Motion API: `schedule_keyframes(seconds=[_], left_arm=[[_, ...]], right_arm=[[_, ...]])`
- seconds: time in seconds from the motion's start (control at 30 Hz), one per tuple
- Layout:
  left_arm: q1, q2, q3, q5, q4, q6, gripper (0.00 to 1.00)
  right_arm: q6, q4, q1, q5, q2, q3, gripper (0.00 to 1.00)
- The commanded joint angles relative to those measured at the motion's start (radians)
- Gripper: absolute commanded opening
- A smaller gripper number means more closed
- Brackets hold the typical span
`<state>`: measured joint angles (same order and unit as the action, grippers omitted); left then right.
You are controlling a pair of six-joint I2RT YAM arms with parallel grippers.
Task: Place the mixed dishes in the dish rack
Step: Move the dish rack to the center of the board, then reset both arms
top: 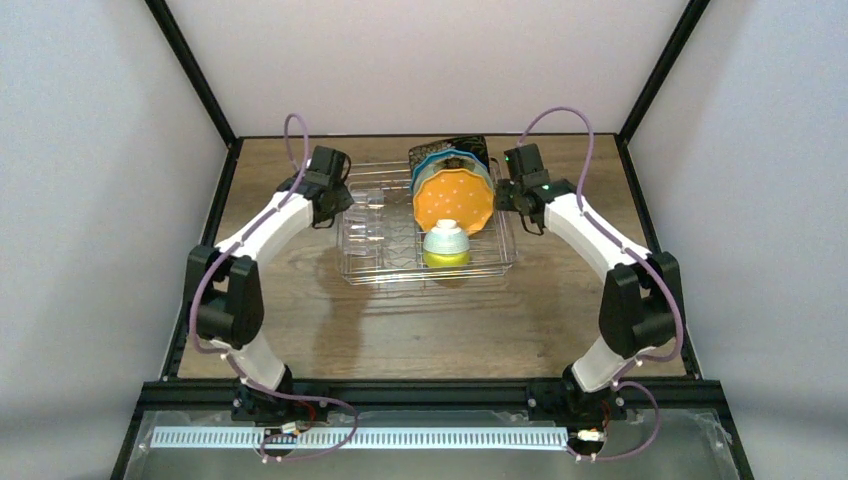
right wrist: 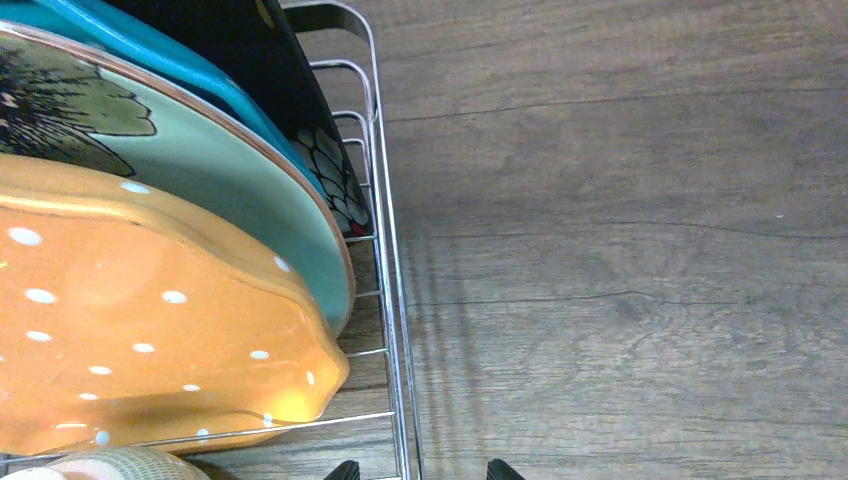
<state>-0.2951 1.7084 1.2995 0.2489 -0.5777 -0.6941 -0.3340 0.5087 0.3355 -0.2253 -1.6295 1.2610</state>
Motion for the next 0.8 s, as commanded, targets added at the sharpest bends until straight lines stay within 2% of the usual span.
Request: schedule_keyframes(seconds=[0.0,0.2,0.47,0.6,0.77], left_arm=[[-0.004,-0.064,-0.005,0.032,-0.035,-0.011,0.62],[-0.004,-0.147,-0.019,0.068,-0.062,-0.012,0.62],[-0.001,-0.321,-0.112,0.204,0.007,-0.01,0.64],[-0.002,-0.434,-0.167,0.351,0.102,0.026,0.69],[-0.002,-0.534,-0.236,0.485,0.295,0.198,0.84]], right_arm=[[0.015,0.028,-0.003,0.002,0.04,0.038,0.72],[0.024,0.047,-0.004,0.0,0.07,0.073,0.73],[0.132,-0.058,-0.004,-0.094,0.187,0.05,0.89],[0.23,-0.19,-0.004,-0.186,0.267,-0.014,0.99],[0.37,-0.278,-0.003,-0.217,0.287,-0.045,0.99]])
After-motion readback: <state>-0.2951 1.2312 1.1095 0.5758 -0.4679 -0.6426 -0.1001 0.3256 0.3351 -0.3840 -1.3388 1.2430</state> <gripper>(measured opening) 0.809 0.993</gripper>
